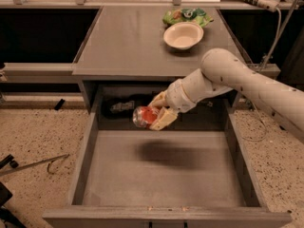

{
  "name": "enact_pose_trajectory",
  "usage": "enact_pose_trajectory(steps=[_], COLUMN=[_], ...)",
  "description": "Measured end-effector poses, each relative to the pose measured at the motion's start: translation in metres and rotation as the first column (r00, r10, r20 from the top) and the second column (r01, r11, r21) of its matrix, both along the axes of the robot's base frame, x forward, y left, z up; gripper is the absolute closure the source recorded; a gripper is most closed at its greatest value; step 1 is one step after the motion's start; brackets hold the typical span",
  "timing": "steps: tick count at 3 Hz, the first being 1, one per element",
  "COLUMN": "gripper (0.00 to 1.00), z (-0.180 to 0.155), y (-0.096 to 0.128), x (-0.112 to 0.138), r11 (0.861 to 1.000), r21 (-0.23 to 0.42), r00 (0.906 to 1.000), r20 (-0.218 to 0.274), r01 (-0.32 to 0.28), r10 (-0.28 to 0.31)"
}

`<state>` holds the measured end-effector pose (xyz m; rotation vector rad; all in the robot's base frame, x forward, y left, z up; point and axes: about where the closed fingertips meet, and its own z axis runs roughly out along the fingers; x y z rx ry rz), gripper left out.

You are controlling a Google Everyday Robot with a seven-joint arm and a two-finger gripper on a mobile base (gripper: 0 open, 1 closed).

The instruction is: Place coke can into top drawer

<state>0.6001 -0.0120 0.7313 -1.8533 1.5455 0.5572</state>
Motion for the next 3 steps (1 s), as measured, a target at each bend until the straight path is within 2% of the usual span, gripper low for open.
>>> enact_pose_trajectory(steps=[1,2,3], gripper=[1.00,1.00,1.00], z=[-0.016,-0.007,-0.006], y=[-0.019,-0.033,-0.039], x=[-0.022,-0.051,-0.076], r11=[0.997,0.989,0.982], r21=[-0.036,-0.096,-0.135], r00=[0.9974,0.9924,0.9899], r20=[0.016,0.058,0.066], r01=[0.071,0.114,0.133], r10=[-0.071,-0.109,-0.125])
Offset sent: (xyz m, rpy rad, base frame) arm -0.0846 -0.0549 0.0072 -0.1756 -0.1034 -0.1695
